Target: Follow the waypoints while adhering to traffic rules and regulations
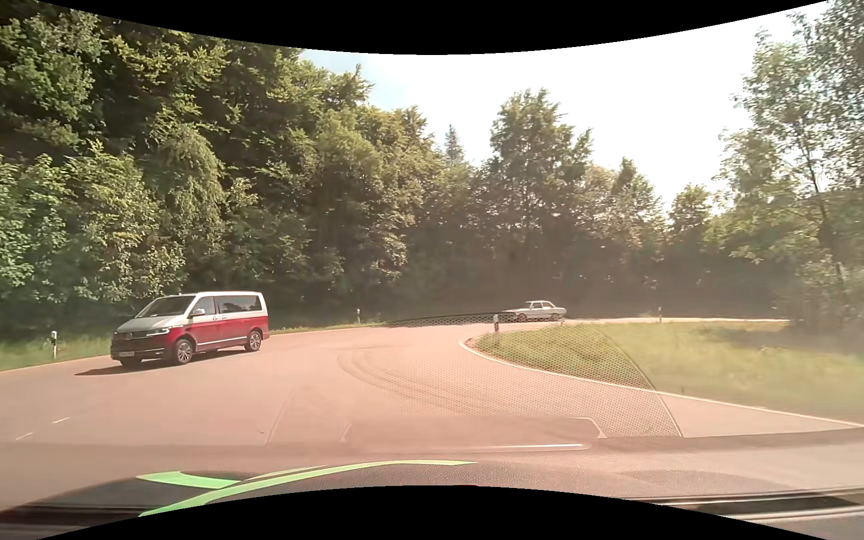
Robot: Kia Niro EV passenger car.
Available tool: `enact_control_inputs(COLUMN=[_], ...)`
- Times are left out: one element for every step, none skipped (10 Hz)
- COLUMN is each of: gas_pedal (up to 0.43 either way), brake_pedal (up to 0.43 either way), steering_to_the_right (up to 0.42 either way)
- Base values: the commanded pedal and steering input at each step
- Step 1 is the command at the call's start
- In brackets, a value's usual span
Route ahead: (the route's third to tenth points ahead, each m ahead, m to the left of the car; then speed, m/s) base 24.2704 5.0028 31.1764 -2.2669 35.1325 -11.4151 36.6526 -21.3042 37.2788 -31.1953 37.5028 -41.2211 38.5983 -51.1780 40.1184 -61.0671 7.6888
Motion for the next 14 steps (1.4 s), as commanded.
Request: enact_control_inputs(gas_pedal=[0.150,0.150,0.150,0.138,0.138,0.130,0.118,0.087,0.059,0.047,0.047,0.039,0.039,0.039], brake_pedal=[0.000,0.000,0.000,0.000,0.000,0.000,0.000,0.000,0.000,0.000,0.000,0.000,0.000,0.000], steering_to_the_right=[-0.138,-0.108,-0.087,-0.066,-0.052,-0.041,-0.019,0.006,0.027,0.053,0.076,0.096,0.116,0.129])
